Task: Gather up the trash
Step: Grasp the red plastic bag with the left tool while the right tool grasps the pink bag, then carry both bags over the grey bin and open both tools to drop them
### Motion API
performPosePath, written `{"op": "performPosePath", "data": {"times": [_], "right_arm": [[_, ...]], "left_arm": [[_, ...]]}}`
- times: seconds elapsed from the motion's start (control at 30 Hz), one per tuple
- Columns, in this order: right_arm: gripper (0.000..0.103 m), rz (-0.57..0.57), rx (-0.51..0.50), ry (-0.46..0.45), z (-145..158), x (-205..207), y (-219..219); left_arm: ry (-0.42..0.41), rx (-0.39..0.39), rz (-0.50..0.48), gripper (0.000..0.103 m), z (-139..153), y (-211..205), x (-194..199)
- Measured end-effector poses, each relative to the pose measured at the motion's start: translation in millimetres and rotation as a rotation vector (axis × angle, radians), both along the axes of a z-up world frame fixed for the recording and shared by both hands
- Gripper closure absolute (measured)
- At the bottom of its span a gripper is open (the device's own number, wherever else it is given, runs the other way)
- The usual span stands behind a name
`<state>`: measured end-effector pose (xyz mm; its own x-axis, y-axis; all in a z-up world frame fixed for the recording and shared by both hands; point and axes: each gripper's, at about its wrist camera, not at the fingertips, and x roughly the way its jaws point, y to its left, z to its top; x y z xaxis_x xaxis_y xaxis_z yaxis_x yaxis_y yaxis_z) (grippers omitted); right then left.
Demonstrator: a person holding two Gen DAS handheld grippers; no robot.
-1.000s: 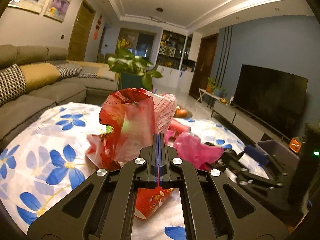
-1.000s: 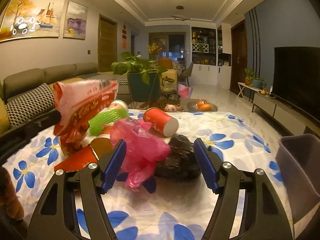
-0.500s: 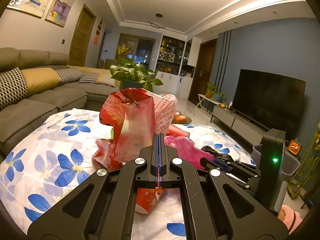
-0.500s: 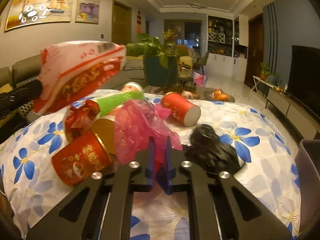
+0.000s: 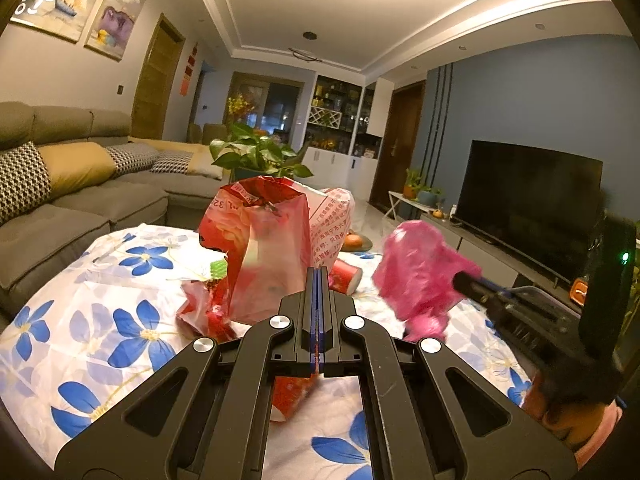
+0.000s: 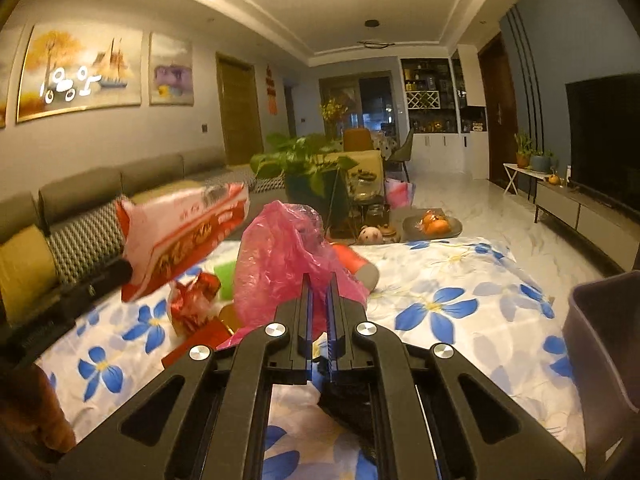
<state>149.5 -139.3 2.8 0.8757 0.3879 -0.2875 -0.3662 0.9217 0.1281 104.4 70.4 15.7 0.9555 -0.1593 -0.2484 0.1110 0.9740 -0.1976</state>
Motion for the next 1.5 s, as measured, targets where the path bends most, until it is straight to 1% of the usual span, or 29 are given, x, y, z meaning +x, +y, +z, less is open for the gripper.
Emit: {"op": "performPosePath", "data": {"times": [0.3,0.53,0.73,1.0,1.13,1.23,1.5], "right_arm": [[0.096,-0.092,-0.002,-0.057,13,-26,-34],[0.096,-0.203,-0.002,-0.093,20,-46,-76],[0.096,-0.344,-0.007,-0.127,28,-59,-125],[0.096,-0.546,-0.02,-0.151,30,-68,-198],[0.096,-0.618,-0.013,-0.143,26,-67,-230],[0.096,-0.656,-0.016,-0.139,20,-65,-242],[0.096,-0.723,-0.009,-0.114,2,-56,-273]], "left_arm": [[-0.022,0.022,-0.067,0.103,10,-29,-8],[-0.038,0.034,-0.145,0.103,18,-61,-4],[-0.06,0.059,-0.252,0.103,26,-107,8],[-0.087,0.082,-0.436,0.103,36,-195,32],[-0.078,0.077,-0.515,0.103,30,-235,48],[-0.07,0.08,-0.573,0.103,21,-267,63],[-0.049,0.085,-0.674,0.103,0,-316,84]]}}
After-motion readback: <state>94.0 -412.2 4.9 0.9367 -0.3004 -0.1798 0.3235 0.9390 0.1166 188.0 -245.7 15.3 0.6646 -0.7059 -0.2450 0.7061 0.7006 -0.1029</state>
